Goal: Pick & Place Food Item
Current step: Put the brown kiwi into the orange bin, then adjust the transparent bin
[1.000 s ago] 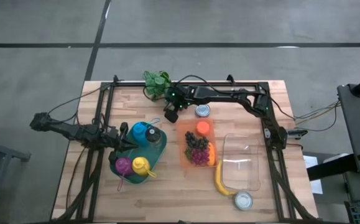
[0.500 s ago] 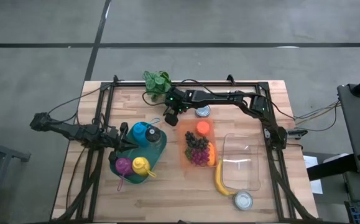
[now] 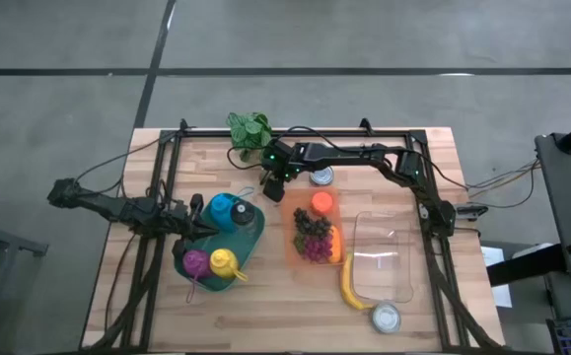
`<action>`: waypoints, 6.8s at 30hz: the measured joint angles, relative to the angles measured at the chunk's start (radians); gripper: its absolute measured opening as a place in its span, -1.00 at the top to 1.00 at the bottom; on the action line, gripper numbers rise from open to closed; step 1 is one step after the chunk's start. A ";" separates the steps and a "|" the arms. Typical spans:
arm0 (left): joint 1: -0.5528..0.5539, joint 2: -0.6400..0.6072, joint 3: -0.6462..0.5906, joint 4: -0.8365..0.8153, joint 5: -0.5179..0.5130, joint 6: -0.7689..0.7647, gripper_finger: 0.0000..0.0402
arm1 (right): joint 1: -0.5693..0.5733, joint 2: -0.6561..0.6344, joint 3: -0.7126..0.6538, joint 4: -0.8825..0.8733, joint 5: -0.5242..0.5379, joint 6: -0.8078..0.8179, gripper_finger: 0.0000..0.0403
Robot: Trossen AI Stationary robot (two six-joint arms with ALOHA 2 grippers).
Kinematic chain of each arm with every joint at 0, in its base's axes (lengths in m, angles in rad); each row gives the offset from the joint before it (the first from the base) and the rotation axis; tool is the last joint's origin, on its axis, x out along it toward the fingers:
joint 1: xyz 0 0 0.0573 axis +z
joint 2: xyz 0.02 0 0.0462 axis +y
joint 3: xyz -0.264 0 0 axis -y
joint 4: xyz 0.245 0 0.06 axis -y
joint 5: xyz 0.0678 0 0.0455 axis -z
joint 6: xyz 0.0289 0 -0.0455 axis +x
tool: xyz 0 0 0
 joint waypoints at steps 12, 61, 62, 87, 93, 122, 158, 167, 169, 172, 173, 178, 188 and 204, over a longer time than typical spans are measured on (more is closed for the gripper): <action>0.000 0.000 0.000 0.000 0.000 0.000 0.89 | 0.000 0.000 0.000 0.005 0.019 0.022 0.03; 0.000 0.000 0.000 0.000 0.000 0.000 0.89 | -0.007 -0.280 -0.017 -0.270 0.053 0.093 0.03; 0.000 0.000 0.000 0.000 0.000 0.000 0.89 | -0.004 -0.306 -0.024 -0.270 0.053 0.093 0.03; 0.000 0.001 0.000 0.000 0.000 0.000 0.89 | 0.302 -0.732 -0.663 0.095 0.153 0.473 0.03; 0.000 0.005 0.000 0.000 0.000 0.000 0.89 | 0.310 -0.724 -0.765 0.221 0.160 0.553 0.03; 0.000 0.020 0.000 0.000 0.000 0.000 0.89 | 0.332 -0.683 -0.790 0.268 0.159 0.545 -0.56; 0.000 0.019 0.000 0.000 0.000 0.000 0.89 | 0.558 -0.793 -0.387 -0.328 0.393 0.829 -0.56; 0.000 0.020 0.000 0.000 0.000 0.000 0.89 | 0.730 -0.769 -0.374 -0.308 0.457 1.293 -0.56; 0.000 0.020 0.000 0.000 0.000 0.000 0.89 | 0.781 -0.737 -0.376 -0.309 0.461 1.419 -0.56; 0.000 0.020 0.000 0.000 0.000 0.000 0.89 | 0.863 -0.670 -0.352 -0.308 0.460 1.602 -0.56; 0.000 0.020 0.000 0.000 0.000 0.000 0.89 | 0.889 -0.644 -0.337 -0.311 0.460 1.650 -0.56; 0.000 0.020 0.000 0.000 0.000 0.000 0.89 | 0.982 -0.512 -0.211 -0.407 0.457 1.824 -0.56; 0.000 0.020 0.000 0.000 0.000 0.000 0.89 | 1.056 -0.332 0.014 -0.638 0.416 1.959 -0.56; 0.000 0.020 0.000 0.000 0.000 0.000 0.89 | 1.089 -0.234 0.003 -0.792 0.314 2.145 -0.56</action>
